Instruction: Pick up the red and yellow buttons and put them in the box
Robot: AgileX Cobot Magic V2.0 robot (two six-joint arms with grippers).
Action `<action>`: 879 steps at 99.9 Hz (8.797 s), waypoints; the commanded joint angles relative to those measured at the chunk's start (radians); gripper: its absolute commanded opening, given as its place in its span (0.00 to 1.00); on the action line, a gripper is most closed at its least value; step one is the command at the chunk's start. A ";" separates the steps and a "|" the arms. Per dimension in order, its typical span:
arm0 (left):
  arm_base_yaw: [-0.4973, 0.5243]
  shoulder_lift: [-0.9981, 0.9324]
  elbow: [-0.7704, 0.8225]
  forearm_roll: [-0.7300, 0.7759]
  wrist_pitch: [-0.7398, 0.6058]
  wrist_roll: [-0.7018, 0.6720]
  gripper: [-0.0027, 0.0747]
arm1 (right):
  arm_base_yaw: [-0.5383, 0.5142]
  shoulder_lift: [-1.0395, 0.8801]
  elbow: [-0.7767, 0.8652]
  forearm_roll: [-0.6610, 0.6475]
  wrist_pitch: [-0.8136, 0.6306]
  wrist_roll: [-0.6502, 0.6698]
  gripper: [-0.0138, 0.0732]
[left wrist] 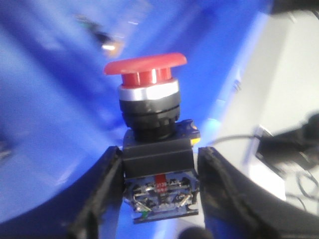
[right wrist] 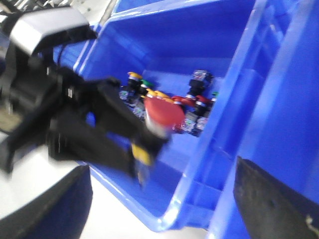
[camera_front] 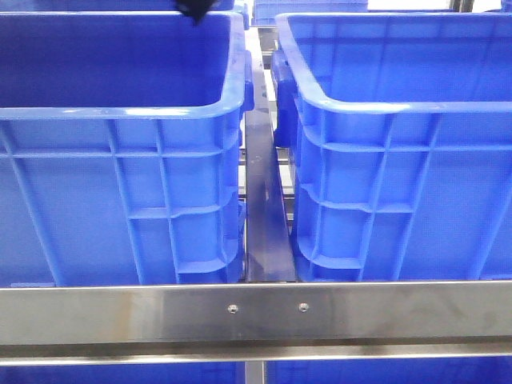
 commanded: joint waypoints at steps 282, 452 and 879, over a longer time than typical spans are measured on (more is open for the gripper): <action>-0.096 -0.050 -0.116 -0.109 0.042 0.012 0.73 | -0.256 0.745 -0.437 0.168 -0.340 -0.082 0.29; -0.096 -0.056 -0.116 -0.103 0.023 0.010 0.32 | -0.344 0.559 -0.427 0.078 -0.175 -0.237 0.09; 0.312 -1.644 1.548 0.847 -1.248 -0.608 0.01 | -0.135 -0.939 0.697 0.081 -0.449 -0.441 0.09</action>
